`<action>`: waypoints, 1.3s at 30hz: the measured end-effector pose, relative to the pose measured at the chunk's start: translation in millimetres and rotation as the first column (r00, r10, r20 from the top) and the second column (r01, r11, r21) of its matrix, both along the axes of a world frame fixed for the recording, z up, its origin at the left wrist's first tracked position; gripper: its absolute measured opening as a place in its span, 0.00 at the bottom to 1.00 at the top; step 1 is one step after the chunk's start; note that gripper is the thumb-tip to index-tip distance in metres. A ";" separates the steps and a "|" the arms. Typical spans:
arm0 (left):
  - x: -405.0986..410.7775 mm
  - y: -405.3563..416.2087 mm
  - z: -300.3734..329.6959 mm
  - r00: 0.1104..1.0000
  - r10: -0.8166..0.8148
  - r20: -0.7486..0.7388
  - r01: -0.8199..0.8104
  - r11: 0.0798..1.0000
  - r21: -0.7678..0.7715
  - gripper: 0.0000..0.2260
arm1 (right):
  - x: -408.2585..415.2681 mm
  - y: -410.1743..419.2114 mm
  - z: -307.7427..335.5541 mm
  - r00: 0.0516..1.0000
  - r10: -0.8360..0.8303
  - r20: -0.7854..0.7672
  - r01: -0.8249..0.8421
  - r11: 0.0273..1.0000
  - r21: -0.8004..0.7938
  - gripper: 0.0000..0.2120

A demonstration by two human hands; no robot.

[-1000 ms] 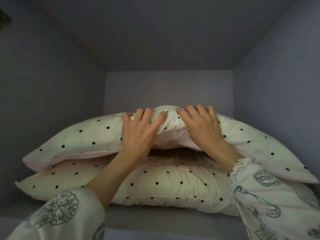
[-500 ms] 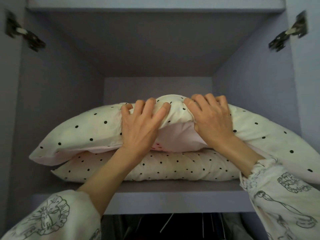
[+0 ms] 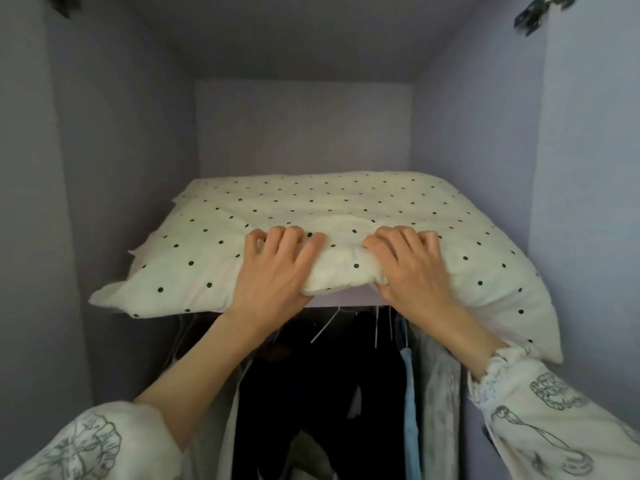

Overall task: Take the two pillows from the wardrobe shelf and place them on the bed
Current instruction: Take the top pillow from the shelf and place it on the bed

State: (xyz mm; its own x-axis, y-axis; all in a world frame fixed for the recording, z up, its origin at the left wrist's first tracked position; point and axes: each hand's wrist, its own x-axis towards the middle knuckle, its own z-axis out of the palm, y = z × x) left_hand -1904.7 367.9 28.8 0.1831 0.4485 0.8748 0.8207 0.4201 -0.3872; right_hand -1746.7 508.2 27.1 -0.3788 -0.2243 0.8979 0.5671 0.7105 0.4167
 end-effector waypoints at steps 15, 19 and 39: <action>-16.2 17.1 -65.2 0.974 0.135 0.184 -0.048 0.910 -0.412 0.43 | -7.4 44.7 -40.2 0.928 0.216 0.304 -0.043 0.871 -0.489 0.33; -23.3 13.1 -67.4 0.980 0.113 0.162 -0.028 0.890 -0.454 0.44 | -30.0 56.2 -33.3 0.961 0.147 0.235 0.003 0.842 -0.539 0.31; -74.1 92.5 70.9 0.992 0.048 0.114 -0.017 0.965 -0.261 0.27 | -78.6 89.3 -27.8 0.990 0.034 -0.139 -0.067 0.968 -0.241 0.23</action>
State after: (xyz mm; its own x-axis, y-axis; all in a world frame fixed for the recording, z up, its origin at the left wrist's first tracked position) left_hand -1978.8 460.3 99.7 0.0667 0.6665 0.7426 0.8548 0.3457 -0.3870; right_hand -1825.3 597.5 -0.6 -0.2467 -0.0074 0.9691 0.5663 0.8104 0.1504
